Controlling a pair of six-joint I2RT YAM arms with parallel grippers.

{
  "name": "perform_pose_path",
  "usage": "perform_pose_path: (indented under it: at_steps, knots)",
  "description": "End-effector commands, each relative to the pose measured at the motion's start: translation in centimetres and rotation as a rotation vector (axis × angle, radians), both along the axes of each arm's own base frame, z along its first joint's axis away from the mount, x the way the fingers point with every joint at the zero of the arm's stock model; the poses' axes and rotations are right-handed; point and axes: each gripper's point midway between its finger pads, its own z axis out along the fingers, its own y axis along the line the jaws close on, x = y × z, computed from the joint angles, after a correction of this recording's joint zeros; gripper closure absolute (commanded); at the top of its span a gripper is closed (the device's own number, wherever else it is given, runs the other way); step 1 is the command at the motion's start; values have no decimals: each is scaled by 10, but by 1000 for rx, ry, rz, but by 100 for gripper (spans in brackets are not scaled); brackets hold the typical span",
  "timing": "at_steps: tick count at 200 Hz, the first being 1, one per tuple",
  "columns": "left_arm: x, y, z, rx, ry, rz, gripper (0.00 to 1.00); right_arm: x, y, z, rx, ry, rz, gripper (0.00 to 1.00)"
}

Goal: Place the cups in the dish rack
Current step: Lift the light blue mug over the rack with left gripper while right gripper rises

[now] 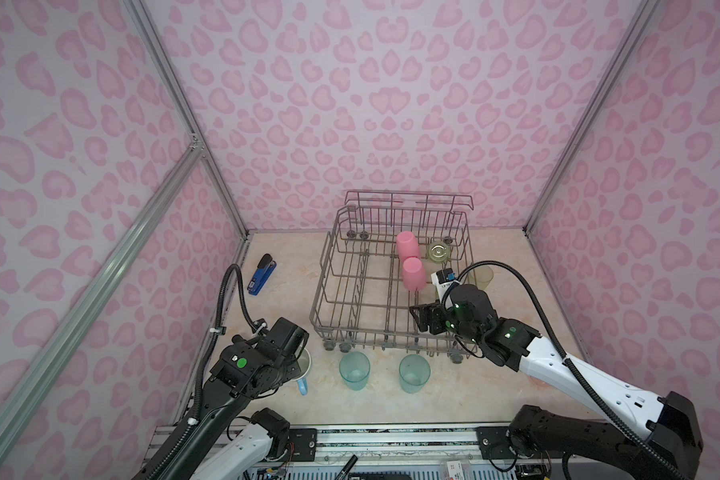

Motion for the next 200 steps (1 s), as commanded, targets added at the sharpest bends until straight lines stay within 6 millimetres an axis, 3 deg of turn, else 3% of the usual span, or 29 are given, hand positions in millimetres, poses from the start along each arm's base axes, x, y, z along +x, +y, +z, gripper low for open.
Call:
perform_pose_path:
  at_steps: [1, 66, 70, 93, 133, 169, 200]
  knots:
    - [10, 8, 26, 32, -74, 28, 97, 4, 9, 10, 28, -9, 6, 15]
    - [57, -16, 112, -4, -246, -53, 97, 14, 30, 44, 77, -6, 28, 15]
    - [62, -19, 124, -19, -278, -57, 97, 15, 32, 47, 81, -7, 29, 15]
    - [87, -44, 151, -75, -338, -129, 97, 23, 36, 59, 119, 3, 21, 13]
    - [136, -101, 181, -209, -422, -277, 97, 51, 41, 74, 251, 66, -8, 14]
    - [175, -156, 197, -362, -468, -407, 97, 77, 45, 87, 417, 124, -38, 14]
    - [204, -185, 201, -528, -493, -439, 97, 95, 41, 100, 602, 155, -95, 14]
